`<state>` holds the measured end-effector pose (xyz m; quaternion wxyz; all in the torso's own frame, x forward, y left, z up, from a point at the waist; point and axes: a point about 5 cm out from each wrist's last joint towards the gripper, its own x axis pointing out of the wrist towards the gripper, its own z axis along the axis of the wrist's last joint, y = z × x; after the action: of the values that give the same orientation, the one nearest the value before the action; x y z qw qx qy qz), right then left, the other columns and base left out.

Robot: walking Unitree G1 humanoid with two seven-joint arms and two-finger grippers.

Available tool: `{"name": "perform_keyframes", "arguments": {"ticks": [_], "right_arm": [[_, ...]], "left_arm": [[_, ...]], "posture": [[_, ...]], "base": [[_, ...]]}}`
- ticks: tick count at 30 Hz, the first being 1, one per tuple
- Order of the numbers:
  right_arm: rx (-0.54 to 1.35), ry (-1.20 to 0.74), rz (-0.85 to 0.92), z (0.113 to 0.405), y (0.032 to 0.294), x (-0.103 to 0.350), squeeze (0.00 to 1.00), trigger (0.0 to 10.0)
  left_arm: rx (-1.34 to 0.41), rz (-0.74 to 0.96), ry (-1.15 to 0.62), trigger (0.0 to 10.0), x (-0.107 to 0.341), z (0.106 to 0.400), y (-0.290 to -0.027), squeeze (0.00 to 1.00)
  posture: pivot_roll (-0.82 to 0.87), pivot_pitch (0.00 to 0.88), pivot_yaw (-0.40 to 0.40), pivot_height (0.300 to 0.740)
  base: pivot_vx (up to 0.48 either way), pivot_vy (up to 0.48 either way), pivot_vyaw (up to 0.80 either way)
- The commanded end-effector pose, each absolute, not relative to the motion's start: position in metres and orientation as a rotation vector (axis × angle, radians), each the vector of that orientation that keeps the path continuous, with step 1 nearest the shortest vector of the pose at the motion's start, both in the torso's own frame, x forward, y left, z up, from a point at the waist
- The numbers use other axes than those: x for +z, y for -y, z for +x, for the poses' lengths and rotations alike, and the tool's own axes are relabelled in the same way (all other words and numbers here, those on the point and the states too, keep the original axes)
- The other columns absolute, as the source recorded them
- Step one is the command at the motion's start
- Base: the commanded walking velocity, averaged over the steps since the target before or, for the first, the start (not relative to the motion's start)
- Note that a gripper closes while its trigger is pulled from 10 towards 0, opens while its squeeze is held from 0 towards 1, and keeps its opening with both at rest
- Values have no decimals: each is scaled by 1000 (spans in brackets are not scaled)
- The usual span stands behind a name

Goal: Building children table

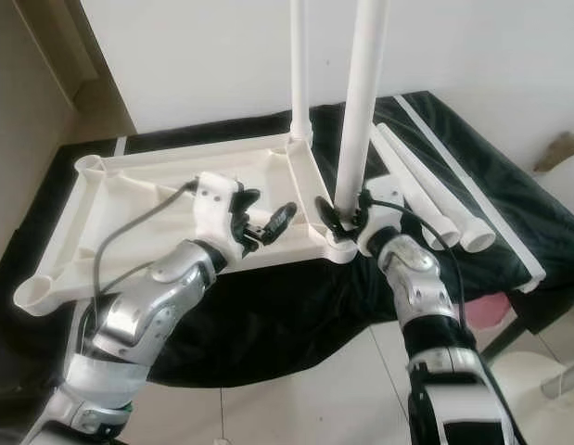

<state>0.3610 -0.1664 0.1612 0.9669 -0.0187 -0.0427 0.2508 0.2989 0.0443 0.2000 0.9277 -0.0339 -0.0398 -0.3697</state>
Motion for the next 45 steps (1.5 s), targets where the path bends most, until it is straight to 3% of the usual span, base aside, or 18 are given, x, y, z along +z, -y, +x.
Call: {"name": "perform_keyframes", "arguments": {"ticks": [1, 7, 8, 9, 11, 22, 23, 24, 25, 31, 33, 39, 42, 45], "right_arm": [[565, 75, -79, 364, 166, 163, 0, 10000], [675, 60, -123, 373, 160, 171, 0, 9804], [692, 51, -136, 375, 159, 172, 0, 4706], [692, 51, -136, 375, 159, 172, 0, 4706], [685, 20, -168, 377, 161, 167, 0, 0], [655, -55, -136, 366, 173, 138, 0, 0], [632, -61, -135, 366, 174, 136, 0, 3686], [616, -66, -135, 366, 175, 134, 0, 3686], [588, -86, -141, 365, 176, 131, 0, 10000], [408, -113, -112, 363, 172, 123, 0, 10000], [279, -109, -2, 360, 165, 123, 0, 10000], [188, -88, 83, 351, 150, 125, 0, 10000], [-126, -87, 181, 337, 136, 120, 0, 10000], [-180, -117, 214, 329, 126, 115, 0, 10000]], "left_arm": [[-954, -27, 80, 10000, 197, 291, -37, 0], [-1040, -35, 20, 10000, 188, 282, -36, 0], [-1059, -40, 7, 10000, 187, 281, -36, 0], [-1059, -40, 7, 10000, 187, 281, -36, 0], [-1070, -35, 1, 10000, 187, 280, -38, 0], [-1069, -11, -30, 10000, 186, 282, -41, 0], [-1072, -12, -32, 10000, 186, 282, -41, 0], [-1075, -13, -34, 10000, 186, 281, -41, 0], [-1075, -15, -34, 10000, 186, 281, -41, 0], [-1016, -52, -43, 10000, 180, 286, -40, 0], [-951, -37, -32, 10000, 176, 292, -45, 0], [-860, -71, -32, 10000, 178, 303, -53, 0], [-716, -124, -19, 10000, 181, 321, -64, 0], [-684, -138, -22, 10000, 180, 323, -65, 0]], "posture": [[-15, 0, 66, 740], [-18, 0, 69, 740], [-16, 0, 70, 740], [-16, 0, 70, 740], [-15, 0, 82, 740], [-41, 0, 123, 740], [-49, 0, 130, 740], [-49, 0, 130, 740], [-52, 0, 131, 740], [-76, 0, 146, 740], [-84, 0, 152, 740], [-82, 0, 145, 740], [-77, 0, 124, 740], [-72, 0, 111, 740]], "base": [[0, 0, 0], [0, 0, 0], [0, 0, 0], [0, 0, 0], [0, 0, 0], [0, 0, 0], [0, 0, 0], [0, 0, 0], [0, 0, 0], [0, 0, 0], [0, 0, 0], [0, 0, 0], [0, 0, 0], [0, 0, 0]]}}
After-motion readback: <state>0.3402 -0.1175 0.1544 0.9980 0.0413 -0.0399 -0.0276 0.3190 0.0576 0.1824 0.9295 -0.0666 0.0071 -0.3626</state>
